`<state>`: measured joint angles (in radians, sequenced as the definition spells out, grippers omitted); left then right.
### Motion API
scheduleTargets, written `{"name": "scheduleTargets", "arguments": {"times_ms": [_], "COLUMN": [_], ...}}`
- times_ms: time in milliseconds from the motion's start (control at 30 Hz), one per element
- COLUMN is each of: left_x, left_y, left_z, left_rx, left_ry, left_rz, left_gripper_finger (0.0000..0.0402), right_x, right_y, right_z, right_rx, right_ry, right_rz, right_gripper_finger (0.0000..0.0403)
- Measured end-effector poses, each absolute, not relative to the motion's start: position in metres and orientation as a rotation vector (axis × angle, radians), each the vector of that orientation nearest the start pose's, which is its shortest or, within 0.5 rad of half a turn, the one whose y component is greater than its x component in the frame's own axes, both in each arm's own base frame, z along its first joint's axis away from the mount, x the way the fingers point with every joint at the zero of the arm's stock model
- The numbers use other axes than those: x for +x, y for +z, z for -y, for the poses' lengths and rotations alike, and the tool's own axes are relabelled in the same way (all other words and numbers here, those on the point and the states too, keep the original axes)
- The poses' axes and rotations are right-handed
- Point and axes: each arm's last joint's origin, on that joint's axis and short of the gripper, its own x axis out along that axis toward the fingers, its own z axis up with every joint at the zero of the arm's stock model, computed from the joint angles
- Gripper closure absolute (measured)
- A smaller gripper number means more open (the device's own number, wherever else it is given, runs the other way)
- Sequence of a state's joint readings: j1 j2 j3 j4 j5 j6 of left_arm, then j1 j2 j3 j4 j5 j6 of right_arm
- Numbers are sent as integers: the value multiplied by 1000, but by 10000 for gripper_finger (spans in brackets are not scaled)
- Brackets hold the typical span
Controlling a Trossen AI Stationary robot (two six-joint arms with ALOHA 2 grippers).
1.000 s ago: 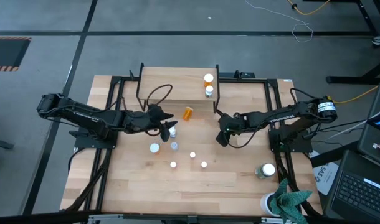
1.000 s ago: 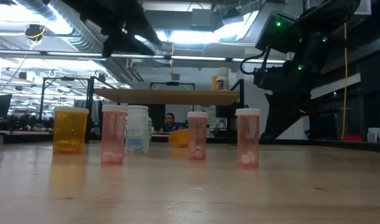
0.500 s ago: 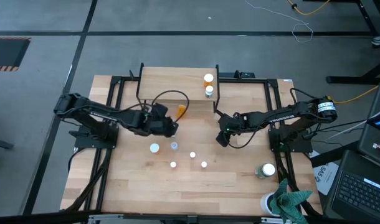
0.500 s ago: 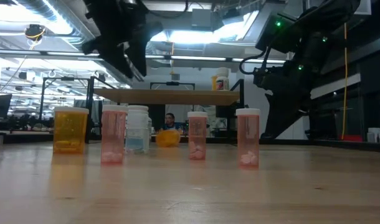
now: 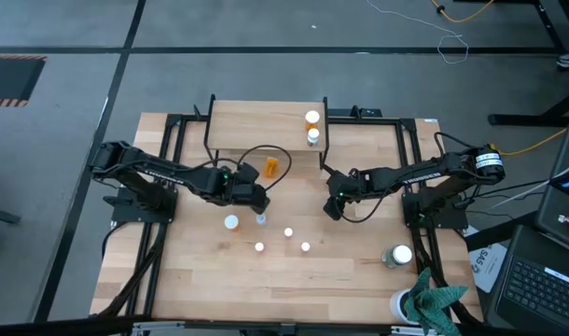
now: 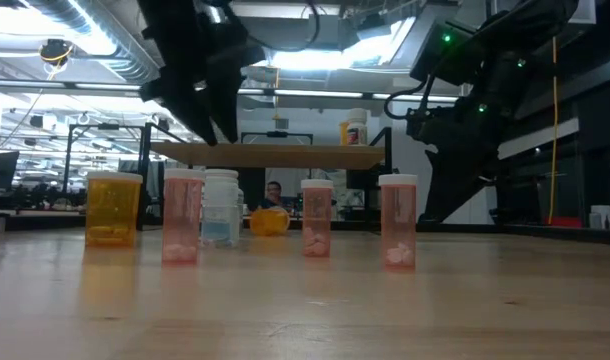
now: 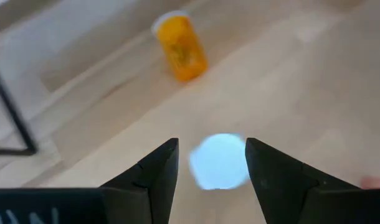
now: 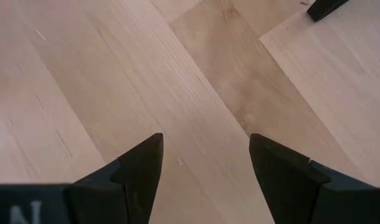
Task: Pick and place medicine bottles onto shelf by color
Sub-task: Put the blue pill bottle on the shelf
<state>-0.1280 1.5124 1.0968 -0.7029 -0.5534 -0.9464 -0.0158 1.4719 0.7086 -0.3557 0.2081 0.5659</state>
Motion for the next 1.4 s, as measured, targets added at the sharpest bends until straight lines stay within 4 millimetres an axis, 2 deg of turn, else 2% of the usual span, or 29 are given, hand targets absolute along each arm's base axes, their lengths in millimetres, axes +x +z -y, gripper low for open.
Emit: {"name": "scheduleTargets", "arguments": {"times_ms": [133, 300, 667, 1000, 1267, 1400], "left_x": [295, 296, 296, 296, 296, 301], "left_y": [239, 238, 236, 236, 236, 238], "left_z": [24, 22, -3, -7, -6, -5], "left_rx": [-436, -496, -659, -653, -632, -621], "left_ry": [734, 675, 653, 516, 501, 499], "left_rz": [-829, -871, -947, -1015, -1018, -963], "left_gripper_finger": [221, 221, 221, 221, 220, 220], "right_x": [254, 254, 254, 254, 254, 254], "right_y": [154, 154, 154, 154, 154, 154], "right_z": [10, 10, 10, 10, 10, 10], "right_rx": [397, 397, 376, 366, 396, 394], "right_ry": [-507, -507, -495, -490, -513, -515], "right_rz": [-1022, -1022, -1027, -1030, -1019, -1019], "right_gripper_finger": [162, 162, 162, 162, 162, 162]}}
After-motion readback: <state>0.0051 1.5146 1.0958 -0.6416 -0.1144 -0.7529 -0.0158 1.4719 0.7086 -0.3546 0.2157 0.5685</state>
